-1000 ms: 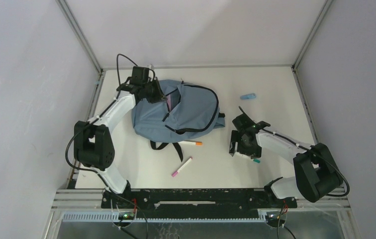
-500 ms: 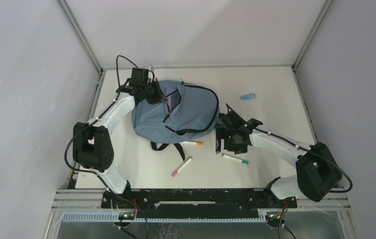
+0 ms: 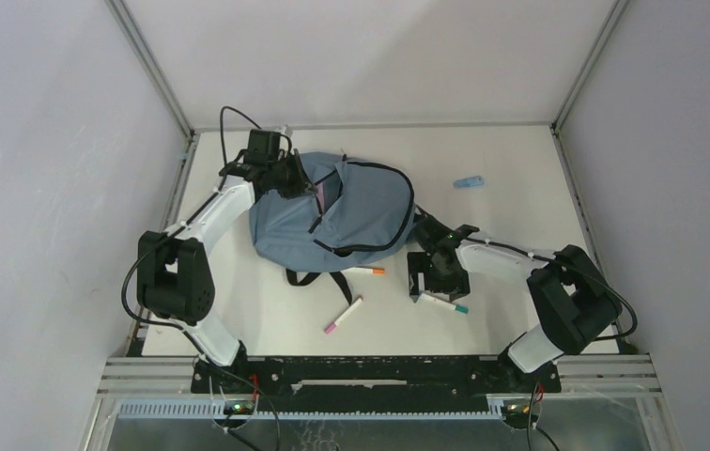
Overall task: Pack the student bag
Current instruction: Pick up the stationery from the center of the board.
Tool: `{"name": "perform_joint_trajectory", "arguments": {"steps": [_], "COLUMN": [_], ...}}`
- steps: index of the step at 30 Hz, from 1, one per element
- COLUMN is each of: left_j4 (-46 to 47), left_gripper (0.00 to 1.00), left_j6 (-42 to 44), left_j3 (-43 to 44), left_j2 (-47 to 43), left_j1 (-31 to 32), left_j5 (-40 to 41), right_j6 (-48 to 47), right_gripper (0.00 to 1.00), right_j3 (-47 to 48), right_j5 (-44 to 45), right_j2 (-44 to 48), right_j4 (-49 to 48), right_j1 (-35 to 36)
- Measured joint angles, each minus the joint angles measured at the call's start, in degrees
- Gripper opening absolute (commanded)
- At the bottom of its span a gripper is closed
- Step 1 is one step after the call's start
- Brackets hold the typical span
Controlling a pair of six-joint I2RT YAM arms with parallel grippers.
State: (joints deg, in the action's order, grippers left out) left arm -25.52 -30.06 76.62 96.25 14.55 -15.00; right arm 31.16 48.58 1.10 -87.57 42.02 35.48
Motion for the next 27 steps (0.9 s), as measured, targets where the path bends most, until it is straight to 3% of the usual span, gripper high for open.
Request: {"name": "perform_joint_trajectory", "arguments": {"steps": [5, 10, 15, 20, 27], "left_j4": [-0.04, -0.04, -0.07, -0.09, -0.09], "left_gripper": [0.00, 0.00, 0.00, 0.00, 0.00], "left_j6": [0.00, 0.00, 0.00, 0.00, -0.09], "left_j3": [0.00, 0.00, 0.00, 0.00, 0.00], "left_j2": [0.00, 0.00, 0.00, 0.00, 0.07], "left_j1": [-0.07, -0.07, -0.07, -0.07, -0.07], "left_j5": [-0.48, -0.55, -0.92, -1.46, -2.25], "right_j6": [0.11, 1.75, 4.79, 6.60, 6.47], "right_gripper": [0.92, 0.69, 0.39, 0.00, 0.00], "right_j3": [-0.57, -0.52, -0.07, 0.57, 3.50], "right_j5": [0.90, 4.00, 6.36, 6.23, 6.54], "right_j2": [-0.68, -1.03, -1.64, -2.25, -4.15], "right_j4": [0.04, 0.35, -0.17, -1.36, 1.09], "right_j1": [1.97, 4.68, 8.31, 9.97, 10.03]}}
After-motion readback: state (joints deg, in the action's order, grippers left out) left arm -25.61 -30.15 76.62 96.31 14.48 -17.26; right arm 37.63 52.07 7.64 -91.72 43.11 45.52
